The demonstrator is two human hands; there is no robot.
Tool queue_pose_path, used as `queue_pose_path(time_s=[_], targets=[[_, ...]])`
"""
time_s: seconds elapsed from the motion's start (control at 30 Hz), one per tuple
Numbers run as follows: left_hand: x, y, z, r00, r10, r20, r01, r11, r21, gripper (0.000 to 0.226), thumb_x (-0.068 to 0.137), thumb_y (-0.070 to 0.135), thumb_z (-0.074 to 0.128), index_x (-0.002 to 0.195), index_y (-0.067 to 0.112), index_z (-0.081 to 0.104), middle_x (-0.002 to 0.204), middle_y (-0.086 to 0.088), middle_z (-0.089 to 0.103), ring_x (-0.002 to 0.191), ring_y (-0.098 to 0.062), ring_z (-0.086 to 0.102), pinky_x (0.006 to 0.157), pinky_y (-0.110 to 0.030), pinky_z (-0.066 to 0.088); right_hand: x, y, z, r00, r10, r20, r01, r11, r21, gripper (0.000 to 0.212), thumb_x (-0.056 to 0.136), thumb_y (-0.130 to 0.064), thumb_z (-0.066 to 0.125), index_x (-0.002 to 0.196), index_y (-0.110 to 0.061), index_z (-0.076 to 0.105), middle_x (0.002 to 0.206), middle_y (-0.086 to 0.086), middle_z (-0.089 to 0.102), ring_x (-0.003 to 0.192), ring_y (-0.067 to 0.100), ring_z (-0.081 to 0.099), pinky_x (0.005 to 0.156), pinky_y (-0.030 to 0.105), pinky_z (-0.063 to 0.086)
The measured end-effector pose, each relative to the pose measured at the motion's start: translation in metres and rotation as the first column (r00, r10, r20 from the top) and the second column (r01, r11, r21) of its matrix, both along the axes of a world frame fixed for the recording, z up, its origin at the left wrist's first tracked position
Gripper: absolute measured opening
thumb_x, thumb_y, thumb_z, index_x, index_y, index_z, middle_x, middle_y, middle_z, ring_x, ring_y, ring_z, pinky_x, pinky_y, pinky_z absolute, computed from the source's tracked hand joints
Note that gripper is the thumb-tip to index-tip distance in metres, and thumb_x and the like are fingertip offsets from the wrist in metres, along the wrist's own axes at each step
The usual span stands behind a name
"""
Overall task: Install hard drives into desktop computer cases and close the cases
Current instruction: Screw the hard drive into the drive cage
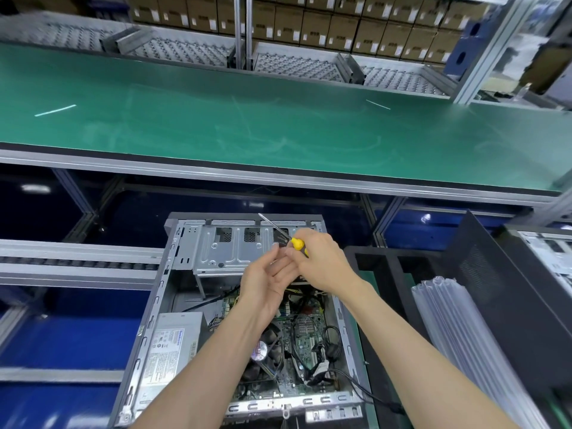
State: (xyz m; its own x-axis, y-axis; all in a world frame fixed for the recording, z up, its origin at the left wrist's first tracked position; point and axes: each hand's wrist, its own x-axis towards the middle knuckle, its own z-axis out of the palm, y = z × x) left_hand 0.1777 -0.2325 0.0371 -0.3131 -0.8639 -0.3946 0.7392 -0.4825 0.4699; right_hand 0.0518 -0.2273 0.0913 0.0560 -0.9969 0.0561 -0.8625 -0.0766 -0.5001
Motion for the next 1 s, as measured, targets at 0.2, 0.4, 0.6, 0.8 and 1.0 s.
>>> queue_pose_path(time_s=[0.2,0.4,0.6,0.8,1.0], targets=[[0.000,-0.006,0.001,0.997,0.023,0.080,-0.020,0.999,-0.037,0.015,0.092,-0.001,0.062,0.095,-0.011,0.072,0.104,-0.026,0.073,0.097,-0.026,0.075,0.073,-0.025,0.060,-0.001,-0.002,0.001,0.999,-0.046,0.004,0.046,0.996,-0.073,0.016,0.095,-0.036,0.059,0.084,-0.027,0.052,0.089,-0.007,0.059,0.086,0.021,0.056,0.066,0.037,0.044],[0.008,-0.019,0.009,0.987,0.155,-0.039,-0.152,0.987,0.053,0.015,0.101,0.004,0.054,0.108,-0.008,0.061,0.099,-0.018,0.076,0.091,-0.021,0.076,0.073,-0.026,0.062,-0.007,-0.002,0.001,0.995,-0.023,0.101,0.029,0.998,-0.058,0.008,0.090,-0.033,0.065,0.090,-0.033,0.057,0.077,-0.013,0.056,0.079,0.016,0.053,0.075,0.044,0.052],[0.020,-0.025,0.011,0.966,0.212,-0.149,-0.205,0.977,0.061,0.016,0.102,0.009,0.052,0.115,0.003,0.060,0.108,-0.011,0.076,0.099,-0.020,0.074,0.072,-0.025,0.061,-0.007,0.001,-0.005,0.997,-0.006,0.074,0.010,0.998,-0.059,0.015,0.091,-0.030,0.066,0.083,-0.037,0.056,0.065,-0.017,0.048,0.070,0.014,0.047,0.072,0.041,0.052],[0.021,-0.027,0.009,0.981,0.186,-0.048,-0.188,0.982,-0.036,0.017,0.104,0.009,0.049,0.115,0.008,0.061,0.108,-0.005,0.077,0.099,-0.015,0.074,0.073,-0.024,0.060,-0.008,0.001,-0.003,0.996,0.001,0.090,0.003,0.999,-0.044,0.010,0.091,-0.029,0.067,0.086,-0.037,0.062,0.072,-0.015,0.055,0.073,0.013,0.052,0.073,0.039,0.054],[0.023,-0.030,0.009,0.984,0.179,-0.007,-0.179,0.980,-0.092,0.016,0.104,0.006,0.047,0.114,0.004,0.060,0.104,-0.007,0.078,0.099,-0.019,0.074,0.073,-0.026,0.060,-0.011,0.002,0.001,0.994,0.007,0.106,-0.004,1.000,-0.025,0.011,0.093,-0.030,0.066,0.100,-0.027,0.074,0.070,-0.018,0.054,0.075,0.014,0.051,0.076,0.041,0.055]])
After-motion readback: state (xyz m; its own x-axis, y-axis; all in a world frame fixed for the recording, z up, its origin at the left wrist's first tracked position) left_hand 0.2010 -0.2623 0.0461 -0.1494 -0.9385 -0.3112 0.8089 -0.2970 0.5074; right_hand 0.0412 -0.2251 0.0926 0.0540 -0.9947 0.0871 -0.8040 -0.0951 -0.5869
